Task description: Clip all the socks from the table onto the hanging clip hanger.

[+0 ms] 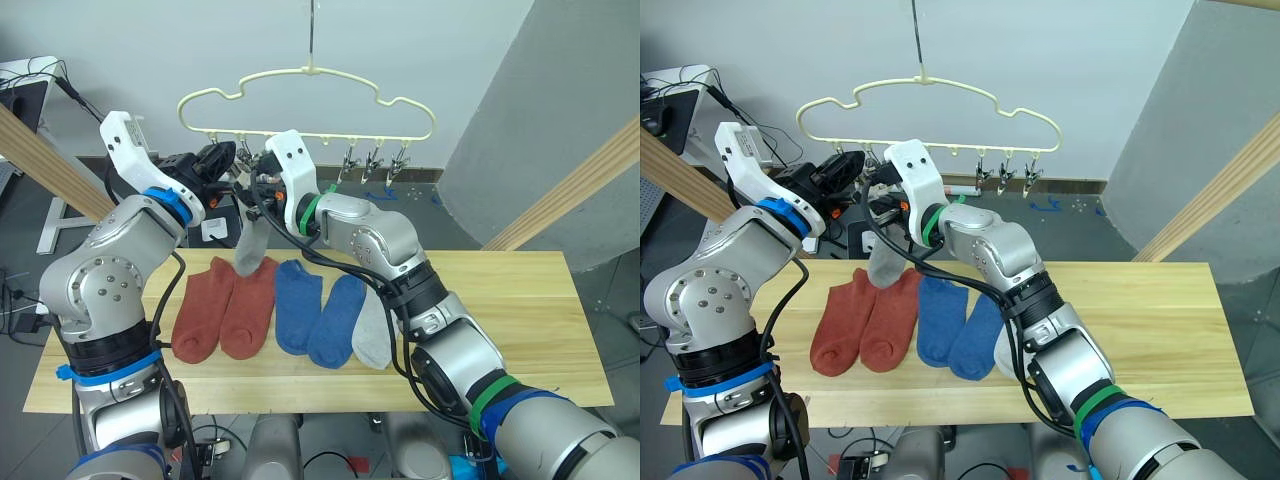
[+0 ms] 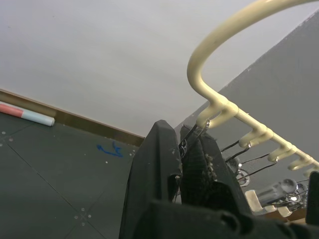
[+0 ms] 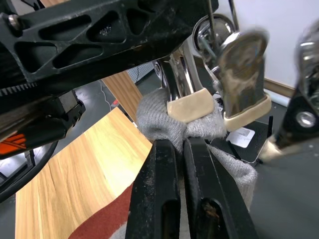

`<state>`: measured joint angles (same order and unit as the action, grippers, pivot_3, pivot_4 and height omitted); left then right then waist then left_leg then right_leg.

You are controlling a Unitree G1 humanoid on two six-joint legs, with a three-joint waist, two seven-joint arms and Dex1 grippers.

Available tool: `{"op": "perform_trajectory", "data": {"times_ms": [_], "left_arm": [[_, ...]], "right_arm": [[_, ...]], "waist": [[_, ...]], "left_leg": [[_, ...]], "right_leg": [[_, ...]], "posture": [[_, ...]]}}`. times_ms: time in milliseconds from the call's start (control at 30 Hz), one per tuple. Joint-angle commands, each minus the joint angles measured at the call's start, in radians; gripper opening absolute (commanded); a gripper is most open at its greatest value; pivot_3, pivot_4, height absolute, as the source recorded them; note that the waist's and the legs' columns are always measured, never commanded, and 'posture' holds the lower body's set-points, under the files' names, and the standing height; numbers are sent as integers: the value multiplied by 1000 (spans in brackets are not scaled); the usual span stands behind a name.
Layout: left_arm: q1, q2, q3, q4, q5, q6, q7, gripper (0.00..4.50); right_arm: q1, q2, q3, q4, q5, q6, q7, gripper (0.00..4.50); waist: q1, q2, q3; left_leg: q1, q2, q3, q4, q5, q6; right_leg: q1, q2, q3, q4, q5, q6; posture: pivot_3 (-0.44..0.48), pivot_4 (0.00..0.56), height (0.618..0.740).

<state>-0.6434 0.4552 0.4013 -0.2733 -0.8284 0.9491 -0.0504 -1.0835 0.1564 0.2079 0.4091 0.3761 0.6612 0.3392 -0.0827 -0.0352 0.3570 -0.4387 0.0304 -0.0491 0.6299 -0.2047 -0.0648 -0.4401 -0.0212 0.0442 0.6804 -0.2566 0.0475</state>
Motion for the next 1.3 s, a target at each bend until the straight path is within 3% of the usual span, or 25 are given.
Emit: {"op": "perform_trajectory", "data": {"times_ms": [33, 133, 400, 600, 800, 1300], "left_arm": [[9, 5, -4, -29, 4, -3, 3, 101], [7, 5, -4, -26, 3, -7, -2, 101], [18, 16, -14, -39, 0, 8, -14, 2539], [38, 51, -31, -55, 13, 6, -40, 2539], [68, 100, -40, -82, 25, -4, -76, 2565], [252, 160, -28, -250, 72, -39, -131, 2565]], "right_arm": [[-65, 158, -12, -36, 29, -33, -3, 11], [-63, 157, -10, -39, 30, -31, -6, 11], [-56, 151, 0, -49, 31, -27, 0, 0], [-39, 136, 12, -82, 40, -1, 10, 0], [1, 108, 38, -138, 35, 53, 8, 1840], [187, -87, 87, -461, 23, 272, 69, 1840]], "waist": [[0, 0, 0], [0, 0, 0], [1, 0, 0], [1, 0, 0], [2, 0, 0], [8, -1, -1]], "left_leg": [[0, 0, 0, 0, 0, 0], [0, 0, 0, 0, 0, 0], [-1, 0, 0, 0, 0, 0], [-1, 0, 0, 0, 0, 0], [-2, 0, -1, 0, 0, 0], [-3, 0, -1, 1, 0, 0]], "right_leg": [[0, 0, 0, 0, 0, 0], [0, 0, 0, 0, 0, 0], [0, 0, 0, 0, 0, 0], [-1, 0, 0, 0, 0, 0], [-1, 0, -1, 0, 0, 0], [-1, 0, -1, 0, 0, 0]], "posture": [[-58, 324, 740], [-61, 325, 740], [-61, 322, 740], [-61, 322, 740], [-60, 321, 740], [-46, 321, 740]]}}
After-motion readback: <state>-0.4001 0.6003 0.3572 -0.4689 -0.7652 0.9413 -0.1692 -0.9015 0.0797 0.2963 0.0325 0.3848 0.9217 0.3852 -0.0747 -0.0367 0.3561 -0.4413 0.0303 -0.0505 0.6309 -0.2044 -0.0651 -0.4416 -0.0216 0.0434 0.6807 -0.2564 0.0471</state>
